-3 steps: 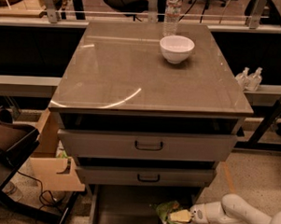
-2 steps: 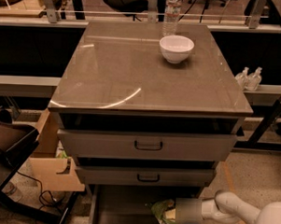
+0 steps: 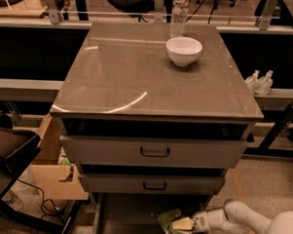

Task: Place green jalapeno chip bag into bottom drawer

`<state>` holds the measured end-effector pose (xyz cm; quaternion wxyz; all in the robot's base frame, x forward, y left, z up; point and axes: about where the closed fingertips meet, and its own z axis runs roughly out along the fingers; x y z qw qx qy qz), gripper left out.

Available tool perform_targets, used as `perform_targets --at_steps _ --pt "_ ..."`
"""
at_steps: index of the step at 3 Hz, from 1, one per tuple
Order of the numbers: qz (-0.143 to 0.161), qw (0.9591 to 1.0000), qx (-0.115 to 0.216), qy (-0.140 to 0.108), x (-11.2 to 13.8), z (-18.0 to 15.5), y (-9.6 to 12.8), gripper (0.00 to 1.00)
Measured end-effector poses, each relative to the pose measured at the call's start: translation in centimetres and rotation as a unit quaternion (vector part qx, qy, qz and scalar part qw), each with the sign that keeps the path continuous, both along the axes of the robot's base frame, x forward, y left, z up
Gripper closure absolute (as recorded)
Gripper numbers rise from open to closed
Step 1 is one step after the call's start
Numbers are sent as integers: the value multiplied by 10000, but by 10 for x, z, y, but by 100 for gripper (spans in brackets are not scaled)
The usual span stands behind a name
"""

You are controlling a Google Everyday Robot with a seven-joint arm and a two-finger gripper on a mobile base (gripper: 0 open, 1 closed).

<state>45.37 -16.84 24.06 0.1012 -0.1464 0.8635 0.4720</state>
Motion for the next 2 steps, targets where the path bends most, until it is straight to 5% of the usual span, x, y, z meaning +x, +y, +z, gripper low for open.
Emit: perform_targets --at_steps 2 --pt "31 10000 27 25 -2 -2 5 12"
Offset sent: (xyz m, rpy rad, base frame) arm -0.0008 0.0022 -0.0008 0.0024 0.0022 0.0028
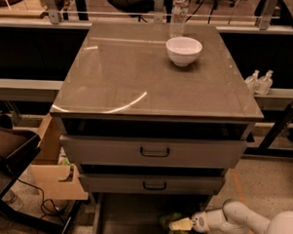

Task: Place green jalapeno chip bag into bottom drawer

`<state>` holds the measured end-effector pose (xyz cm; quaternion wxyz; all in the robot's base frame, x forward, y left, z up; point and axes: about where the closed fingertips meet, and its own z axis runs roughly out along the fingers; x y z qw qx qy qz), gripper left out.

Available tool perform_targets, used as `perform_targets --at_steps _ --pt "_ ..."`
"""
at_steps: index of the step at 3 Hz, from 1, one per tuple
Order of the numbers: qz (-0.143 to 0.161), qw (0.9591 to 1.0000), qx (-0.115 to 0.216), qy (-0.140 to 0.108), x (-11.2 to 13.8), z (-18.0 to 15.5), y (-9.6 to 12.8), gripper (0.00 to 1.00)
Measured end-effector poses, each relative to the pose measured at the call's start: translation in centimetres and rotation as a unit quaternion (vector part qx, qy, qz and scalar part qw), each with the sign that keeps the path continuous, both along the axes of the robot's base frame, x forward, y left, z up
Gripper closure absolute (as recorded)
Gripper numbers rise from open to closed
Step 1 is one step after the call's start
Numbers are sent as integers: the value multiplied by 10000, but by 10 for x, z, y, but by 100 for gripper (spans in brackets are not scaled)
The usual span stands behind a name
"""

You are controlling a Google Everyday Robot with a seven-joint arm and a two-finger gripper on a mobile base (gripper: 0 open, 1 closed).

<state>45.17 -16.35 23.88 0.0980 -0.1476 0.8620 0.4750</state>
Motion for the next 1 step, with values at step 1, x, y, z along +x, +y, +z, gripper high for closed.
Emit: perform_targets --at_steps 1 --pt "12 10000 11 11 -1 -1 2 0"
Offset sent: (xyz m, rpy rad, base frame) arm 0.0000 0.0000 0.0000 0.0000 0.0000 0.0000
